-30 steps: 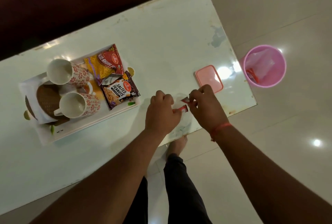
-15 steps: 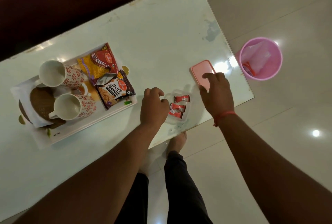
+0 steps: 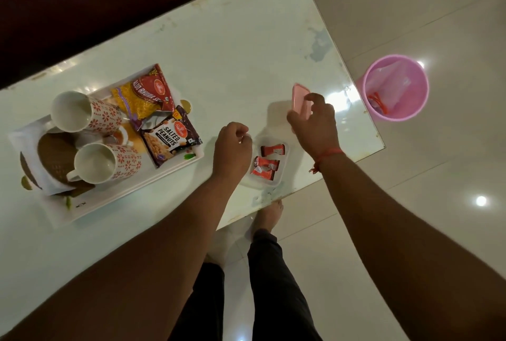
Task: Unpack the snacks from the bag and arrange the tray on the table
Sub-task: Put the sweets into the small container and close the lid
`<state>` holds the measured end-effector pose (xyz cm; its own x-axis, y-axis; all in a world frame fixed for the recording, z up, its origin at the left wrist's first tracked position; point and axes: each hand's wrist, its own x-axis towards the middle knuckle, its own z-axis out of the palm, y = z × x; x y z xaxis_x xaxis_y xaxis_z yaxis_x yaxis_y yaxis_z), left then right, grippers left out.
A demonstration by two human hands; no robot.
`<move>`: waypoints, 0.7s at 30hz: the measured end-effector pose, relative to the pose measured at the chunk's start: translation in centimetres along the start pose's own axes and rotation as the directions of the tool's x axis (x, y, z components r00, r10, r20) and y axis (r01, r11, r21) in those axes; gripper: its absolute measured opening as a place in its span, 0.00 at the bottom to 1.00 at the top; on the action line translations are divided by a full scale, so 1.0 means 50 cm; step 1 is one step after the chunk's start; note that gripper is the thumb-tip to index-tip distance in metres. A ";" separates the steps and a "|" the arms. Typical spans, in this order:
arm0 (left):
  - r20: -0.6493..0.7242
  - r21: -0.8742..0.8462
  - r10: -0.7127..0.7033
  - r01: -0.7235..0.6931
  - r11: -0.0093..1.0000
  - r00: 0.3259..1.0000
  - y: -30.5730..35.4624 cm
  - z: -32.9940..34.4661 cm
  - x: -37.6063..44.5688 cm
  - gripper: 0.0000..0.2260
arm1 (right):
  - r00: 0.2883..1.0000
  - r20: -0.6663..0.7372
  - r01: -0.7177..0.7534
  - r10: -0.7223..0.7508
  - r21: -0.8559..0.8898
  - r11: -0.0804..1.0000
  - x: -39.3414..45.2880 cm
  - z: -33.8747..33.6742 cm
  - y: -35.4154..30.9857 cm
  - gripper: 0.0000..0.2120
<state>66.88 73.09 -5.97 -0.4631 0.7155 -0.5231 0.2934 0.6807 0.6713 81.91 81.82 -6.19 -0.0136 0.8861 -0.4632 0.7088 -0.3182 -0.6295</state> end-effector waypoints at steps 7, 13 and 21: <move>0.099 -0.218 -0.052 0.072 0.973 0.994 0.039 -0.010 -0.022 0.12 | 0.964 0.262 -0.188 0.049 0.537 0.822 -0.185 0.036 -0.038 0.14; -0.021 0.036 0.094 -0.093 0.995 0.995 0.007 0.008 -0.067 0.12 | 0.986 -0.064 -0.137 0.157 0.237 0.962 -0.240 0.085 0.019 0.11; -0.113 0.217 0.096 -0.070 0.974 0.989 -0.020 0.041 -0.073 0.13 | 0.954 -0.223 -0.177 0.198 0.111 0.978 -0.235 0.131 0.032 0.15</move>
<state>69.97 70.11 -5.83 -0.5239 0.7553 -0.3938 0.4996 0.6469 0.5761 78.56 68.69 -5.85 0.2849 0.8578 -0.4278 0.6174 -0.5056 -0.6027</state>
